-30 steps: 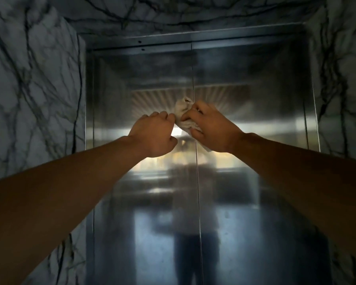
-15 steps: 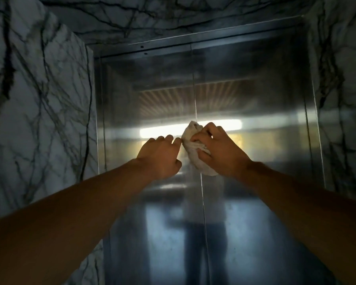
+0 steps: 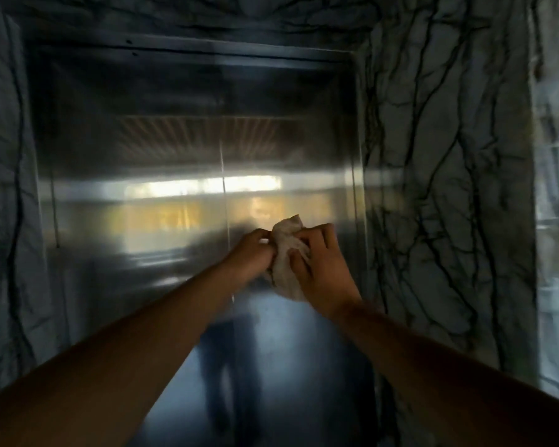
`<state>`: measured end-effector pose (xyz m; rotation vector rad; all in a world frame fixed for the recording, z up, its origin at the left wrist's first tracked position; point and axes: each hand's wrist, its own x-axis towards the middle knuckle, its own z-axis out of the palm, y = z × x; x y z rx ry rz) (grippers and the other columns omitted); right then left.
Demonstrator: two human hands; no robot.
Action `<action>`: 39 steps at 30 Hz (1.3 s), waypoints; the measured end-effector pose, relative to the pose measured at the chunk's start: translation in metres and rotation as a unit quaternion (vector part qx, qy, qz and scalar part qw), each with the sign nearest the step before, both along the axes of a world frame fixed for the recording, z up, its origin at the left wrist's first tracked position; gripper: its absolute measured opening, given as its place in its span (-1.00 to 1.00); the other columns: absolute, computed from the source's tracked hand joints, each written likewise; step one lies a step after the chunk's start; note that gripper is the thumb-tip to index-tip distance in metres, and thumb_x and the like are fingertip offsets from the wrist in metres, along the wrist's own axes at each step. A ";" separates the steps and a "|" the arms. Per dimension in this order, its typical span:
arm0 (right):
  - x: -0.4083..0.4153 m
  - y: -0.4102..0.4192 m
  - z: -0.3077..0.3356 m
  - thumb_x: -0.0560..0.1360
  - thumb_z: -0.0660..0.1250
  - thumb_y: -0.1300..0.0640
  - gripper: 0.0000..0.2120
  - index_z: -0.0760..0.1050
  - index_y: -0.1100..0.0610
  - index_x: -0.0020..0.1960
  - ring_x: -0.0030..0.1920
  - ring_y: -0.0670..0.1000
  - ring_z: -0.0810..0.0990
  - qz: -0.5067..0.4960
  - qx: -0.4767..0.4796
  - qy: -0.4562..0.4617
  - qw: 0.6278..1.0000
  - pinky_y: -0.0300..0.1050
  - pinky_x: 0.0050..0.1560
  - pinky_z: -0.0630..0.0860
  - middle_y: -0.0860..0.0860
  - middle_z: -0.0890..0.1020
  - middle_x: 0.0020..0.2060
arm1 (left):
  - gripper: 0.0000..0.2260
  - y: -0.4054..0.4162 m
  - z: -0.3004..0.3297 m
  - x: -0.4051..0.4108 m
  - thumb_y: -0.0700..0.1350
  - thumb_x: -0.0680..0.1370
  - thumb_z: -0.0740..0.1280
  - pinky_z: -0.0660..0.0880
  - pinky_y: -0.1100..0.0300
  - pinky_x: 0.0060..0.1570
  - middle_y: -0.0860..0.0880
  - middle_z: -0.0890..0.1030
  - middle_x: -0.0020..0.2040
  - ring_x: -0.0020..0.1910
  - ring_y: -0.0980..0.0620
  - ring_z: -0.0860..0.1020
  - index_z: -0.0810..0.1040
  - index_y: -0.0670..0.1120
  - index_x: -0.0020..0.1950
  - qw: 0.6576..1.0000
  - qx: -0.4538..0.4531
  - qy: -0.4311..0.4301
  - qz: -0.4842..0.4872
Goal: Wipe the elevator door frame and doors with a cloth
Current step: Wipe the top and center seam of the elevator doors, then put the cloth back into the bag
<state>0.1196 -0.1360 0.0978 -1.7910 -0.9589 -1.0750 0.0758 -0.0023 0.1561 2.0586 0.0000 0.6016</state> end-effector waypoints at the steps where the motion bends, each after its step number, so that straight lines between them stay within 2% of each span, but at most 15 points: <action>1: -0.008 -0.010 -0.011 0.55 0.26 0.13 -0.79 0.40 0.15 0.16 -0.02 -0.17 0.42 -0.012 0.029 0.010 0.999 -0.36 0.03 0.37 -0.01 0.32 0.09 | -0.76 -0.013 -0.007 -0.003 -0.23 0.62 0.15 0.48 -0.03 0.13 -0.37 0.55 0.20 0.13 -0.28 0.55 0.57 -0.20 0.17 0.998 -0.059 0.007 -0.019; 3: -0.025 -0.035 -0.038 0.52 0.27 0.14 -0.82 0.41 0.13 0.11 -0.02 -0.36 0.37 -0.048 0.055 0.020 0.997 -0.58 0.01 0.25 -0.02 0.33 0.07 | -0.80 -0.040 -0.031 -0.011 -0.21 0.55 0.16 0.53 -0.09 0.04 -0.32 0.61 0.03 -0.02 -0.23 0.58 0.59 -0.11 -0.03 0.990 -0.096 0.053 -0.087; 5: -0.042 -0.065 -0.062 0.49 0.25 0.06 -0.82 0.38 0.04 0.09 0.01 -0.44 0.34 -0.066 0.071 0.052 0.994 -0.65 -0.02 0.22 -0.04 0.33 0.08 | -0.82 -0.071 -0.056 -0.019 -0.16 0.53 0.16 0.55 -0.01 -0.10 -0.21 0.61 -0.12 -0.11 -0.17 0.56 0.55 -0.10 -0.14 0.975 -0.136 0.100 -0.144; 8: -0.057 -0.118 -0.091 0.45 0.25 -0.02 -0.81 0.34 -0.06 0.03 -0.01 -0.38 0.40 -0.096 0.096 0.100 0.986 -0.60 -0.08 0.30 -0.09 0.34 0.04 | -0.79 -0.125 -0.086 -0.025 -0.14 0.51 0.15 0.41 0.18 -0.31 -0.15 0.49 -0.31 -0.30 -0.08 0.47 0.43 -0.07 -0.32 0.944 -0.227 0.148 -0.189; 10: -0.069 -0.153 -0.105 0.43 0.28 -0.04 -0.77 0.36 -0.07 0.06 -0.01 -0.32 0.42 -0.111 0.103 0.138 0.979 -0.49 -0.06 0.37 -0.11 0.37 0.04 | -0.65 -0.159 -0.102 -0.023 -0.12 0.52 0.16 0.44 0.26 -0.47 -0.07 0.50 -0.48 -0.47 -0.02 0.52 0.48 -0.07 -0.46 0.918 -0.289 0.174 -0.210; 11: -0.073 -0.173 -0.113 0.42 0.29 -0.05 -0.74 0.37 -0.08 0.09 -0.01 -0.29 0.44 -0.120 0.112 0.158 0.974 -0.39 -0.03 0.43 -0.12 0.40 0.05 | -0.63 -0.180 -0.112 -0.023 -0.10 0.52 0.17 0.47 0.25 -0.46 -0.06 0.53 -0.49 -0.49 0.01 0.55 0.53 -0.08 -0.47 0.906 -0.301 0.192 -0.228; 14: -0.093 -0.240 -0.147 0.43 0.31 -0.08 -0.67 0.39 -0.12 0.18 0.04 -0.15 0.54 -0.150 0.137 0.219 0.955 -0.07 0.02 0.54 -0.07 0.54 0.06 | -0.73 -0.249 -0.147 -0.025 -0.04 0.53 0.20 0.51 0.17 -0.28 -0.08 0.64 -0.33 -0.35 -0.02 0.61 0.63 -0.10 -0.25 0.879 -0.294 0.260 -0.273; 18: -0.124 -0.333 -0.191 0.38 0.32 -0.20 -0.55 0.38 -0.12 0.22 -0.04 -0.18 0.61 -0.155 0.164 0.304 0.926 -0.15 -0.12 0.58 -0.08 0.61 0.00 | -0.70 -0.355 -0.199 -0.028 0.02 0.53 0.26 0.56 0.10 -0.16 -0.14 0.68 -0.13 -0.15 -0.09 0.63 0.66 -0.15 0.04 0.867 -0.253 0.318 -0.289; 21: -0.142 -0.413 -0.232 0.35 0.37 -0.23 -0.50 0.41 -0.04 0.20 -0.08 -0.16 0.64 -0.146 0.207 0.377 0.891 -0.09 -0.10 0.61 -0.09 0.65 -0.05 | -0.70 -0.437 -0.242 -0.037 0.03 0.53 0.30 0.59 0.01 0.01 -0.17 0.69 -0.02 0.00 -0.13 0.64 0.64 -0.14 0.10 0.868 -0.235 0.340 -0.276; 25: -0.160 -0.499 -0.294 0.37 0.41 -0.20 -0.55 0.45 0.02 0.14 -0.08 0.00 0.68 -0.107 0.231 0.487 0.836 0.15 -0.04 0.63 0.01 0.68 -0.05 | -0.82 -0.523 -0.305 -0.048 -0.14 0.52 0.33 0.52 0.15 -0.27 -0.17 0.65 -0.13 -0.20 -0.06 0.63 0.60 -0.20 0.04 0.874 -0.200 0.343 -0.279; 28: -0.159 -0.535 -0.334 0.36 0.44 -0.14 -0.58 0.48 0.06 0.10 -0.11 0.06 0.70 -0.101 0.215 0.527 0.816 0.20 -0.06 0.62 0.06 0.70 -0.10 | -0.77 -0.560 -0.353 -0.040 -0.19 0.48 0.38 0.57 0.06 -0.18 -0.19 0.64 -0.04 -0.09 -0.12 0.63 0.56 -0.20 0.11 0.893 -0.168 0.329 -0.256; 31: -0.151 -0.557 -0.377 0.31 0.49 -0.13 -0.58 0.53 0.08 0.03 -0.16 0.04 0.70 -0.120 0.184 0.569 0.793 0.15 -0.08 0.64 0.05 0.70 -0.15 | -0.68 -0.577 -0.407 -0.029 -0.18 0.46 0.44 0.60 -0.09 0.01 -0.18 0.62 0.05 0.01 -0.16 0.61 0.51 -0.17 0.19 0.903 -0.135 0.336 -0.231; 33: -0.140 -0.571 -0.411 0.33 0.49 -0.09 -0.65 0.55 0.07 0.01 -0.17 0.02 0.70 -0.128 0.167 0.590 0.779 0.11 -0.08 0.64 0.03 0.71 -0.16 | -0.67 -0.586 -0.449 -0.019 -0.17 0.46 0.46 0.59 -0.15 0.05 -0.18 0.62 0.07 0.03 -0.17 0.61 0.50 -0.16 0.18 0.894 -0.148 0.358 -0.225; 37: -0.110 -0.597 -0.489 0.40 0.47 0.03 -0.75 0.56 0.09 0.03 -0.11 0.03 0.67 -0.157 0.099 0.636 0.749 0.06 -0.05 0.62 0.05 0.69 -0.13 | -0.65 -0.599 -0.534 0.003 -0.14 0.43 0.47 0.58 0.05 -0.30 -0.18 0.61 -0.16 -0.23 -0.12 0.62 0.52 -0.27 0.13 0.867 -0.154 0.426 -0.205; 39: -0.092 -0.606 -0.532 0.40 0.45 0.11 -0.78 0.57 0.12 0.03 -0.09 0.05 0.65 -0.167 0.060 0.657 0.733 0.02 -0.08 0.60 0.07 0.67 -0.12 | -0.70 -0.601 -0.576 0.022 -0.17 0.41 0.45 0.61 -0.01 -0.28 -0.19 0.60 -0.19 -0.22 -0.15 0.63 0.52 -0.26 0.07 0.847 -0.160 0.470 -0.190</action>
